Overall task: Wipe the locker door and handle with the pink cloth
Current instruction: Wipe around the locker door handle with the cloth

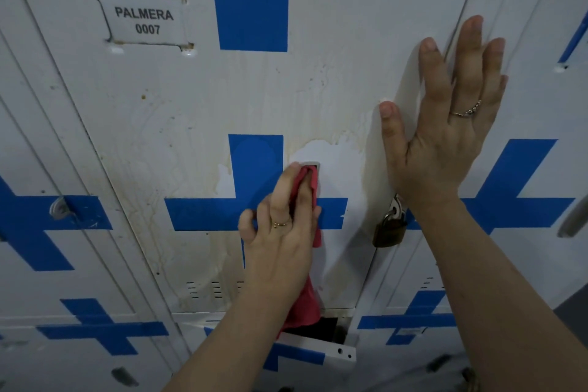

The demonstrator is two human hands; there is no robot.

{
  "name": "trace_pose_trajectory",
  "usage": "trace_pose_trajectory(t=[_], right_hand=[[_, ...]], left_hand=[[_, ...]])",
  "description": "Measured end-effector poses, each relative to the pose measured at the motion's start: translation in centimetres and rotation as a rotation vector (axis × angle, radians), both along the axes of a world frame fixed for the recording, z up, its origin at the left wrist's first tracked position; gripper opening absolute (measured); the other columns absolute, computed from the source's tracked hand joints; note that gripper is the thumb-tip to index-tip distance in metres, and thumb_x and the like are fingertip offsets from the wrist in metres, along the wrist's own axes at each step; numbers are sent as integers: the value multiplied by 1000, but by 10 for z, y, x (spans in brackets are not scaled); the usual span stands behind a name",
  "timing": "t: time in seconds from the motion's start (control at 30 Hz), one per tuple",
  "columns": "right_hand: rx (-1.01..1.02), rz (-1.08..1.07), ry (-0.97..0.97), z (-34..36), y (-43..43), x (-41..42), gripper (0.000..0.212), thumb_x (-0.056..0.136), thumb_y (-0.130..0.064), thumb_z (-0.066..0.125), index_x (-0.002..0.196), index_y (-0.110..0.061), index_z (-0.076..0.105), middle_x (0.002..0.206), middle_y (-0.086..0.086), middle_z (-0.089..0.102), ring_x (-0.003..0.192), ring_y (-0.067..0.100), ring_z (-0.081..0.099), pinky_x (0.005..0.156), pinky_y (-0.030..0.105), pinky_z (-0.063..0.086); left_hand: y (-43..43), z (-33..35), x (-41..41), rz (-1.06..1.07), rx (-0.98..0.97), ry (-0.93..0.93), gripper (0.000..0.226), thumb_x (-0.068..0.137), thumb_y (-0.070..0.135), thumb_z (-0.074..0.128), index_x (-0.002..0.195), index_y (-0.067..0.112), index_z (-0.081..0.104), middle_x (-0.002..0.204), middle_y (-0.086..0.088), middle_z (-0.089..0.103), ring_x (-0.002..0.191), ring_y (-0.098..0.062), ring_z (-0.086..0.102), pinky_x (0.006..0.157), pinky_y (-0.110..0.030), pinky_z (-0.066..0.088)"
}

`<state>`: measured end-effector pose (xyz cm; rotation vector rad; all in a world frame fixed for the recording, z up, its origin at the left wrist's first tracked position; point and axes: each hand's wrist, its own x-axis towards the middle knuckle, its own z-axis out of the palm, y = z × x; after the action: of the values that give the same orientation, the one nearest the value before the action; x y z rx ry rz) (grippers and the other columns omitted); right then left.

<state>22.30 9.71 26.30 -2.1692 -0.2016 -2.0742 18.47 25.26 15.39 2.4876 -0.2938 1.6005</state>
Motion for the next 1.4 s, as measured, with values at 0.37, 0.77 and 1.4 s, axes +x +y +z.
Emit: trace_pose_trajectory(t=[0.37,0.77,1.4], right_hand=[[3,27,15,0,-1,-2,50,93,-42,33,133,-13,35,138,29,38,130,39,22,111,45,14],[-7,17,1,0,0,-1,50,93,-42,33,133,-11,36,137,30,38,129,42,26,110,47,16],[-7,15,-8,0,1,-2,50,92,-40,36,133,-11,37,137,29,40,129,42,27,110,47,18]], left_hand=[[13,-2,-2,-79,2,34,36,92,33,38,120,12,50,136,-7,31,91,-16,43,81,-33,30],[19,-22,-1,-272,-50,97,41,92,39,43,86,8,70,128,-9,34,87,-14,50,79,-34,41],[-7,-6,-2,-460,-546,86,23,87,20,57,91,1,69,119,2,34,84,7,36,80,-36,50]])
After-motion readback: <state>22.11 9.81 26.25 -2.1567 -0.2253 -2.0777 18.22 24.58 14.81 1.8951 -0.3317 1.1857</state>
